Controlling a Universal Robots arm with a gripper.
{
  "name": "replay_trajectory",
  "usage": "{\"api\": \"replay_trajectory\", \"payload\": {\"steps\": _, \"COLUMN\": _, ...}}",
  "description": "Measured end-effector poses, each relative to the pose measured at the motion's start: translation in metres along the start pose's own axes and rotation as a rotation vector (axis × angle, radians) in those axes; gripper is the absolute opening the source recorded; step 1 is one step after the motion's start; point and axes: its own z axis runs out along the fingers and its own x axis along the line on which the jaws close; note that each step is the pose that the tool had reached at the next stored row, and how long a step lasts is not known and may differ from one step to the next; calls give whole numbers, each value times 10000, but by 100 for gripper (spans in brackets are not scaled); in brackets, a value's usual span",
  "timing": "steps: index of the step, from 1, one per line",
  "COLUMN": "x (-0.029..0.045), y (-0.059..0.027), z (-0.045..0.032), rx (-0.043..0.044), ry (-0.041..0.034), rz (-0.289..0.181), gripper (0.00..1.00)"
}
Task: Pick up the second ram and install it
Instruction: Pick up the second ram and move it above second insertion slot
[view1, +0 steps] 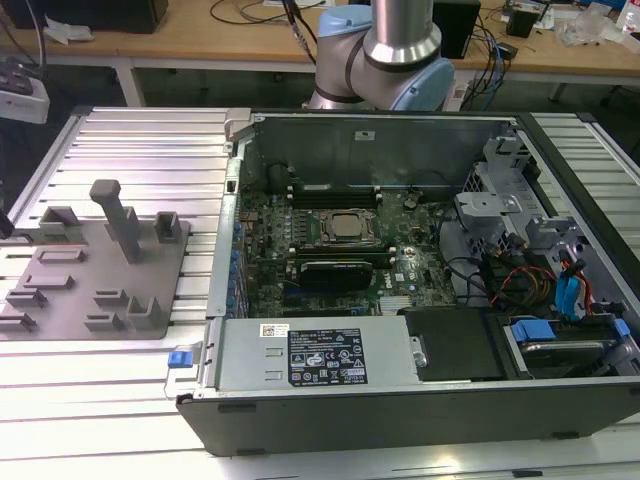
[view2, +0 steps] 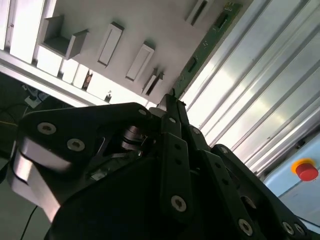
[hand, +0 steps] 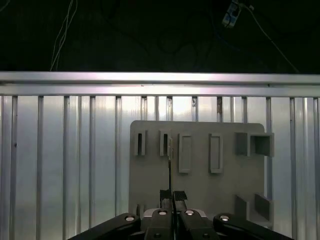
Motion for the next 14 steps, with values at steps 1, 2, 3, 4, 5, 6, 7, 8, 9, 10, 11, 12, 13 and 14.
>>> {"api": "replay_trajectory", "payload": {"steps": 1, "x": -2, "y": 2, "z": -50, "rx": 0, "ry": 0, "rz": -1, "gripper": 10}}
{"api": "replay_trajectory", "payload": {"steps": 2, "x": -3, "y": 4, "z": -96, "rx": 0, "ry": 0, "rz": -1, "gripper": 10}}
{"api": "replay_trajectory", "payload": {"steps": 3, "x": -5, "y": 7, "z": -143, "rx": 0, "ry": 0, "rz": 0, "gripper": 10}}
{"api": "replay_trajectory", "payload": {"steps": 4, "x": -5, "y": 8, "z": -177, "rx": 0, "ry": 0, "rz": -1, "gripper": 10}}
{"api": "replay_trajectory", "payload": {"steps": 5, "x": -6, "y": 9, "z": -198, "rx": -1, "ry": 1, "rz": -1, "gripper": 10}}
{"api": "replay_trajectory", "payload": {"steps": 6, "x": -6, "y": 10, "z": -217, "rx": 0, "ry": 1, "rz": -1, "gripper": 10}}
{"api": "replay_trajectory", "payload": {"steps": 7, "x": -8, "y": 13, "z": -290, "rx": -1, "ry": 0, "rz": -1, "gripper": 10}}
{"api": "replay_trajectory", "payload": {"steps": 8, "x": -10, "y": 16, "z": -339, "rx": 0, "ry": 0, "rz": -1, "gripper": 10}}
{"api": "replay_trajectory", "payload": {"steps": 9, "x": -11, "y": 18, "z": -382, "rx": 0, "ry": 0, "rz": -1, "gripper": 10}}
{"api": "replay_trajectory", "payload": {"steps": 10, "x": -14, "y": 20, "z": -416, "rx": 0, "ry": 2, "rz": 0, "gripper": 10}}
{"api": "replay_trajectory", "payload": {"steps": 11, "x": -16, "y": 21, "z": -453, "rx": 0, "ry": 4, "rz": -1, "gripper": 10}}
{"api": "replay_trajectory", "payload": {"steps": 12, "x": -18, "y": 23, "z": -486, "rx": 1, "ry": 4, "rz": 0, "gripper": 10}}
{"api": "replay_trajectory", "payload": {"steps": 13, "x": -22, "y": 25, "z": -536, "rx": 0, "ry": 6, "rz": -1, "gripper": 10}}
{"api": "replay_trajectory", "payload": {"steps": 14, "x": -24, "y": 28, "z": -600, "rx": 0, "ry": 6, "rz": -1, "gripper": 10}}
